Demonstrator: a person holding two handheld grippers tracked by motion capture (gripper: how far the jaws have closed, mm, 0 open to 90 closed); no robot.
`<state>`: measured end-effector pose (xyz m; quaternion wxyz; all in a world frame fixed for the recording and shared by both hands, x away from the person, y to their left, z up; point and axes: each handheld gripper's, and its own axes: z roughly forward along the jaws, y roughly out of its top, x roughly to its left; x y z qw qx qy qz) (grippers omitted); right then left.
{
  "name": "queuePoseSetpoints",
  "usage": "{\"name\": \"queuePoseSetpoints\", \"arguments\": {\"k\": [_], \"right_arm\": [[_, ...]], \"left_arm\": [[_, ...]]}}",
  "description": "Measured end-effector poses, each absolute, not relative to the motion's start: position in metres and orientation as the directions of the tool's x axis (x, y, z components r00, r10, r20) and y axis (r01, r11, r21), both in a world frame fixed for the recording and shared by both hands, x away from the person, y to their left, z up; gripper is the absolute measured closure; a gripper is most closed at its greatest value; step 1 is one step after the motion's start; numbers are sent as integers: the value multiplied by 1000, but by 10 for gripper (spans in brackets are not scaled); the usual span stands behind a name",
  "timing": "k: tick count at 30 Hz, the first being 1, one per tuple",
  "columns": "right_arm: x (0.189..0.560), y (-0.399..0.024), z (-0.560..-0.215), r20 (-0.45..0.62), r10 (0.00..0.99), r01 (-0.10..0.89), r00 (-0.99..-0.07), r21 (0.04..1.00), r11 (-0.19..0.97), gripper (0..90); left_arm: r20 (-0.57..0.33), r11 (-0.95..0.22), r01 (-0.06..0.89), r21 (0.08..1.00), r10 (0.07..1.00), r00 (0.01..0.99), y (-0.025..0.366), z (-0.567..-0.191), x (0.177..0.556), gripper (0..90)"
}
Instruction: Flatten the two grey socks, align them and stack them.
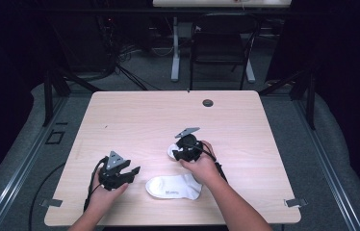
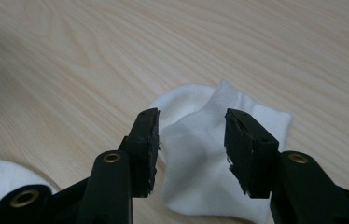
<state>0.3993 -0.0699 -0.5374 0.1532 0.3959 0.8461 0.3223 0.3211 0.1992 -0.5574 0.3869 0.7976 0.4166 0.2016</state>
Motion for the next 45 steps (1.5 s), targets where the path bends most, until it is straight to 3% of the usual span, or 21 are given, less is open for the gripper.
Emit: {"name": "queuePoseSetpoints", "arguments": {"k": [3,6,8,10,16,45], "right_arm": [[400,-67,-544,-30,765,570,-643,648,504,562],[402,-68,-553,-16,783,609,-622,619,496,706],[402,-68,-555,-15,787,614,-617,616,493,749],[400,-69,-556,-22,786,617,-618,606,502,862],[400,-73,-552,11,792,631,-610,611,477,872],[381,-78,-527,151,805,641,-574,695,327,873]], "left_arm": [[-1,-349,512,784,825,565,201,-559,322,510],[-3,-348,516,782,827,562,203,-560,323,511],[-5,-349,518,781,826,563,203,-560,323,512],[-6,-348,518,781,826,563,203,-560,322,514],[-37,-320,531,785,830,556,206,-560,322,517],[-11,-343,520,783,827,562,202,-562,320,525]]}}
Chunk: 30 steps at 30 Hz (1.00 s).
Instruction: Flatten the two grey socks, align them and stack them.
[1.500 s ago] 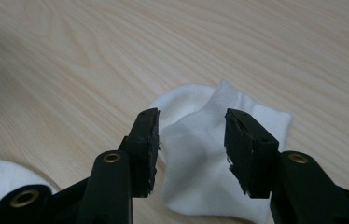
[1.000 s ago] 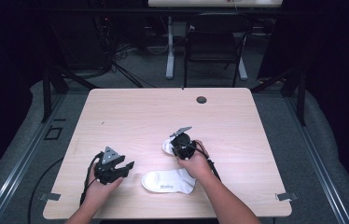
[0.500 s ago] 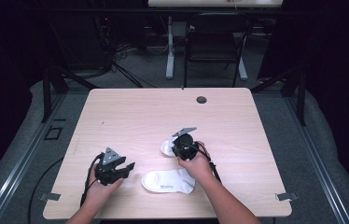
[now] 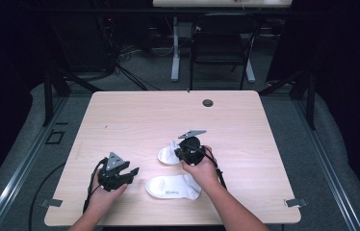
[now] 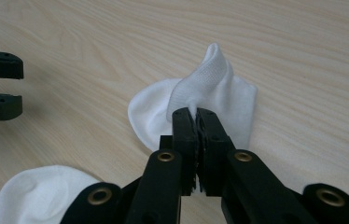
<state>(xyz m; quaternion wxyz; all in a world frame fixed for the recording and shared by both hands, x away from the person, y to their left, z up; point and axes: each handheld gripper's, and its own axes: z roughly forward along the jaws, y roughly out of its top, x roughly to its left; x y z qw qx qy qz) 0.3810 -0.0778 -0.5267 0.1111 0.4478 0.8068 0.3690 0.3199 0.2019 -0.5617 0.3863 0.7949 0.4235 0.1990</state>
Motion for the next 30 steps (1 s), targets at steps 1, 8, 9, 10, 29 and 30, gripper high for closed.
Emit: {"name": "queuePoseSetpoints", "arguments": {"k": [1,8,9,10,29,30], "right_arm": [[381,-78,-526,157,805,641,-572,698,320,873],[379,-88,-519,194,803,642,-563,715,277,872],[379,-89,-519,197,802,640,-563,718,273,873],[379,-90,-518,203,805,643,-558,718,265,873],[379,-105,-522,242,807,660,-538,716,226,871],[379,-104,-523,241,807,657,-539,719,224,871]], "left_arm": [[-10,-343,519,783,827,562,202,-561,320,525],[-6,-347,511,787,822,569,197,-559,322,526],[-5,-346,506,790,822,570,196,-559,322,525],[-7,-346,508,789,822,570,195,-558,322,526],[-30,-339,500,797,805,592,159,-543,353,591],[-29,-342,501,795,803,595,156,-543,354,592]]}}
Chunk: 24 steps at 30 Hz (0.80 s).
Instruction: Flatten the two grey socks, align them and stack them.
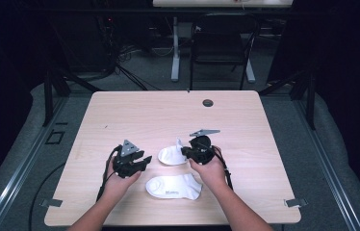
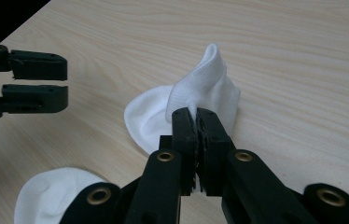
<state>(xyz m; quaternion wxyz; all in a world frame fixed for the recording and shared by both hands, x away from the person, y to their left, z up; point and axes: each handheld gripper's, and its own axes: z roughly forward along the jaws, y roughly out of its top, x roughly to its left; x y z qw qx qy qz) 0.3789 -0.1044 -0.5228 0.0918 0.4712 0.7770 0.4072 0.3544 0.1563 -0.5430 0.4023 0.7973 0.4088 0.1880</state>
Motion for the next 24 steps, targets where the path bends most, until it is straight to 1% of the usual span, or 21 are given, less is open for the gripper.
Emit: {"name": "queuePoseSetpoints", "arguments": {"k": [3,8,10,13,16,24], "right_arm": [[377,-104,-523,243,804,657,-542,719,225,871],[374,-102,-522,249,798,652,-549,725,222,871],[374,-102,-521,249,794,650,-555,725,227,871],[373,-102,-520,254,793,648,-553,730,217,871],[373,-102,-520,256,790,647,-557,730,220,871],[372,-103,-521,269,787,649,-555,732,207,871]], "left_arm": [[-20,-355,498,791,799,601,149,-544,360,628],[-29,-352,504,789,798,602,139,-545,367,744],[-39,-346,504,791,794,606,136,-547,369,804],[-41,-354,512,783,791,610,132,-550,372,866],[-51,-352,522,777,792,609,128,-554,375,889],[-52,-368,538,758,789,612,118,-564,381,896]]}}
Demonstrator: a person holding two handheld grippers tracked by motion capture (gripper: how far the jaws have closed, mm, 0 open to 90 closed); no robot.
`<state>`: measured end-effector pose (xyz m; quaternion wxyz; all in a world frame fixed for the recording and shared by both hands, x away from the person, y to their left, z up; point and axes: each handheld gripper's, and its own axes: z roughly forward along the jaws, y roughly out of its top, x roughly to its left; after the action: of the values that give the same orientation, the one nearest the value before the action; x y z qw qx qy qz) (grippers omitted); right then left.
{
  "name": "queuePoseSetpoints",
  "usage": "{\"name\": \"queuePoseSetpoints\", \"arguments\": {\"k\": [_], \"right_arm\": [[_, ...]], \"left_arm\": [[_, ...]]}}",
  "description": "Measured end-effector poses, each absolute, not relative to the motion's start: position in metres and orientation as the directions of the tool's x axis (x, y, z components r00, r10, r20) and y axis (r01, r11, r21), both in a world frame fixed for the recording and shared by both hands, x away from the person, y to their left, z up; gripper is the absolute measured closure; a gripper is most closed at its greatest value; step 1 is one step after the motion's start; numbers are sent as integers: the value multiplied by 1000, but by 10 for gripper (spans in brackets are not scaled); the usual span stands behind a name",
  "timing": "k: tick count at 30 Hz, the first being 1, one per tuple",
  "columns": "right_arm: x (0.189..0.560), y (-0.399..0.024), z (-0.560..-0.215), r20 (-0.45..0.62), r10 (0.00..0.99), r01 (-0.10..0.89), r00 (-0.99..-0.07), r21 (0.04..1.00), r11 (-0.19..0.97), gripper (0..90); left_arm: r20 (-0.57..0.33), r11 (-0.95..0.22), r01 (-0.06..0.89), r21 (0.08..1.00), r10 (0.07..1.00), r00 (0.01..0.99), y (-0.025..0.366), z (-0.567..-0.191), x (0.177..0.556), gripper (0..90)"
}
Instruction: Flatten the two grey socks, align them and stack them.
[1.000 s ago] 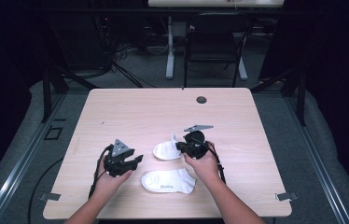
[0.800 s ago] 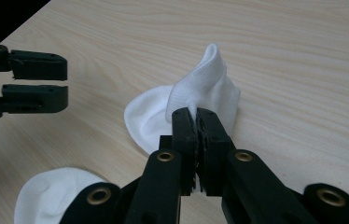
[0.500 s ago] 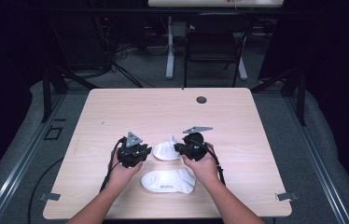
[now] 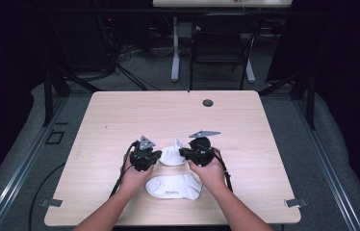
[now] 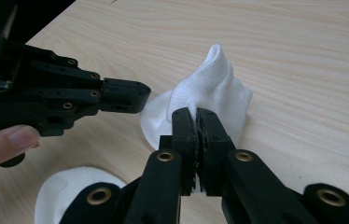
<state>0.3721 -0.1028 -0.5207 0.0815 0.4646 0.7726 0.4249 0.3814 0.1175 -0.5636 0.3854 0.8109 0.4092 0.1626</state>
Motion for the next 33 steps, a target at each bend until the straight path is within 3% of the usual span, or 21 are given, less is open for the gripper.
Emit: {"name": "queuePoseSetpoints", "arguments": {"k": [11,33], "right_arm": [[372,-108,-520,270,792,648,-548,735,199,871],[368,-138,-540,281,835,692,-474,704,156,870]], "left_arm": [[-15,-423,542,727,779,627,115,-574,383,895],[-26,-403,552,730,791,612,138,-581,378,892]]}}
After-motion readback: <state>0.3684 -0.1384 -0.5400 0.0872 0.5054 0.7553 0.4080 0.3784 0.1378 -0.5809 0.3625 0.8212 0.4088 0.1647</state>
